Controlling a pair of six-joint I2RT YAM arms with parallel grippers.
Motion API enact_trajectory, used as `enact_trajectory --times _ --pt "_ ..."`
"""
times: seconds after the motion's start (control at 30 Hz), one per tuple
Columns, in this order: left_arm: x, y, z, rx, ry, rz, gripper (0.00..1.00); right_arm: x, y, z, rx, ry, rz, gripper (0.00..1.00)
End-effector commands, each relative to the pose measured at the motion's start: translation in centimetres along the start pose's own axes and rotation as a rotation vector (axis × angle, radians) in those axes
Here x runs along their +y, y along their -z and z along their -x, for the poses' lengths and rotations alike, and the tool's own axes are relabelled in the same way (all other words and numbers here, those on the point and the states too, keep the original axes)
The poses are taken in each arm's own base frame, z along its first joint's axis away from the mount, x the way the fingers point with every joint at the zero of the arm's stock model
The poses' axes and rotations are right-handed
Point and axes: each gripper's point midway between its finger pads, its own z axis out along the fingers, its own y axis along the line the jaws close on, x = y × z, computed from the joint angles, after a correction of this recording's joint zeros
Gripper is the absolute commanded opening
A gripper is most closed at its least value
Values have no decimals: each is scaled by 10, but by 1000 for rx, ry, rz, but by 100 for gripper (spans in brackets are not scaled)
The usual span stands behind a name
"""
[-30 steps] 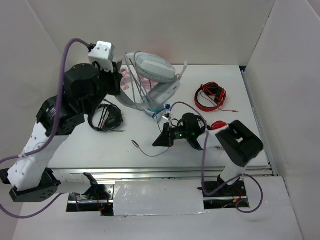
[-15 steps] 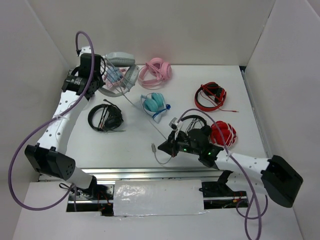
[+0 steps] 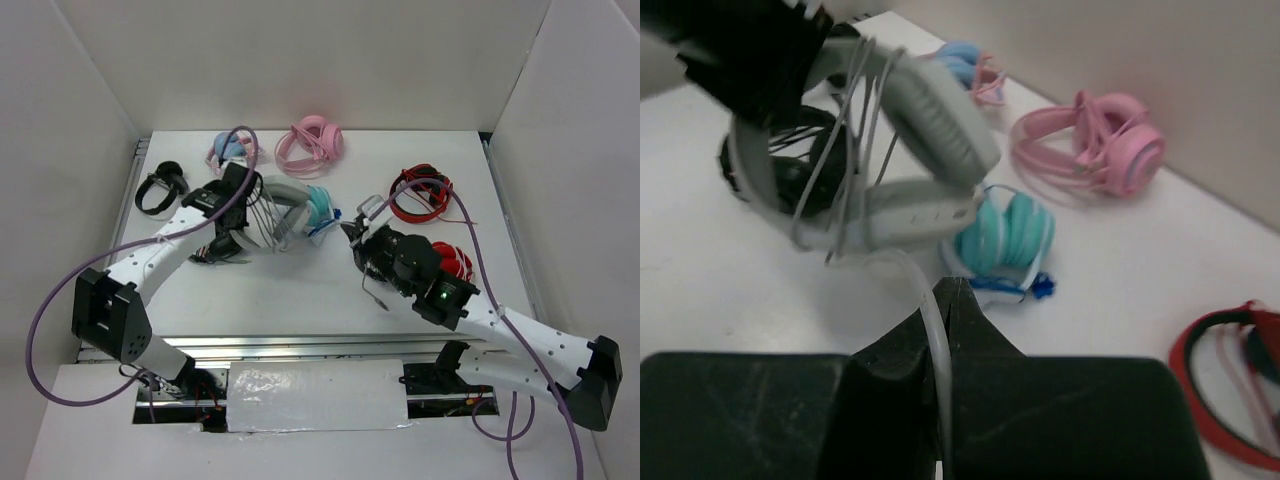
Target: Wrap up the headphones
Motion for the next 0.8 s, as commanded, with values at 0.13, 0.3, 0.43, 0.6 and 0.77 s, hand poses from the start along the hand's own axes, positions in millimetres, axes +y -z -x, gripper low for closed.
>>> enact_trajectory --times 0.13,0.3,0.43,0.6,0.77 --pt "-60 62 -9 -162 -111 -271 0 -51 -26 59 -54 299 -146 1" --pt "-97 101 -47 -172 -207 -473 0 -43 -48 62 -82 323 -25 5" --pt "-108 119 -66 -172 -254 -529 0 -35 -61 62 -69 341 82 9" --pt "-130 147 -80 -202 -327 -653 0 -20 -66 57 -43 339 255 11" --pt "-144 196 -67 -293 -340 -838 0 -13 -70 36 -6 274 397 13"
